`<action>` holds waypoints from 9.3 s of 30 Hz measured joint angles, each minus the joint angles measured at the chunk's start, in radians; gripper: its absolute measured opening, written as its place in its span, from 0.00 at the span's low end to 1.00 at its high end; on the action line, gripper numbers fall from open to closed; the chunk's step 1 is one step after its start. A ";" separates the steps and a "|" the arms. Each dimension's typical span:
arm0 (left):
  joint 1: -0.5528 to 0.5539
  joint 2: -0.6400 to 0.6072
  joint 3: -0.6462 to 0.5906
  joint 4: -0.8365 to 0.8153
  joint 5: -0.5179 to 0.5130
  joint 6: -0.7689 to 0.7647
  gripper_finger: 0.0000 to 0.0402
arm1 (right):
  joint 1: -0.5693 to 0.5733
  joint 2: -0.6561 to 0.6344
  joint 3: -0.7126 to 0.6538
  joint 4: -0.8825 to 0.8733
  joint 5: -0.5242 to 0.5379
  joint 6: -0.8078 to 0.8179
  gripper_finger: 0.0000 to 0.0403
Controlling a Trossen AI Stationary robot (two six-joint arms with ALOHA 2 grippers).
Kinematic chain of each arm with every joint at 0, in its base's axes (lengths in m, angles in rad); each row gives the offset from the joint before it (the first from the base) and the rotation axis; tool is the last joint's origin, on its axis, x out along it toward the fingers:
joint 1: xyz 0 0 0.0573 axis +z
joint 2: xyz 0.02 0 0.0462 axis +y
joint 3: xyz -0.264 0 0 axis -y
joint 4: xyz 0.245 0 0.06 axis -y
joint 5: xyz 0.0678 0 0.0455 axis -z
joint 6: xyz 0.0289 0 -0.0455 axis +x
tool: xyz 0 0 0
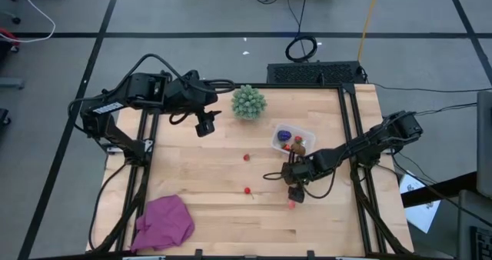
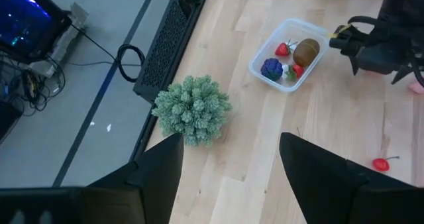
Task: Pick and placing Produce into tupperware
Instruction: Put the pink peach into the transparent bin
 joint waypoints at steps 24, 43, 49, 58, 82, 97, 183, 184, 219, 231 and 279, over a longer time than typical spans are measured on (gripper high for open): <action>0.000 0.000 0.000 -0.001 0.000 0.001 0.64 | -0.018 -0.001 -0.002 -0.113 -0.004 0.022 0.76; 0.000 0.000 0.000 -0.001 0.000 0.000 0.64 | -0.017 -0.002 -0.001 -0.128 -0.033 0.081 0.75; 0.000 0.000 0.000 -0.002 0.000 0.000 0.64 | -0.009 -0.002 -0.001 -0.121 -0.033 0.098 0.74; 0.000 0.000 0.000 -0.002 0.003 0.000 0.64 | 0.004 -0.002 -0.001 -0.106 -0.031 0.116 0.61; 0.000 0.000 0.000 -0.002 0.034 0.000 0.64 | 0.003 -0.002 -0.001 -0.087 -0.027 0.110 0.34; 0.000 0.000 0.000 -0.001 0.034 0.000 0.64 | 0.003 -0.002 -0.001 -0.087 -0.028 0.110 0.30; -0.067 0.000 0.000 -0.056 0.052 -0.017 0.64 | -0.556 -0.003 0.240 -0.090 0.010 -0.598 0.52; -0.076 0.000 0.000 -0.067 0.052 -0.027 0.64 | -0.546 -0.003 0.240 -0.071 -0.016 -0.596 0.52; -0.293 0.000 -0.694 0.483 0.127 -0.136 0.64 | 0.116 -0.002 0.240 -0.205 -0.064 0.009 0.52; -0.293 0.000 -0.694 0.483 0.119 -0.135 0.64 | 0.207 0.082 0.241 -0.195 -0.030 0.184 0.52; -0.292 0.000 -0.694 0.482 0.119 -0.122 0.64 | 0.165 0.201 0.241 -0.144 -0.081 0.160 0.51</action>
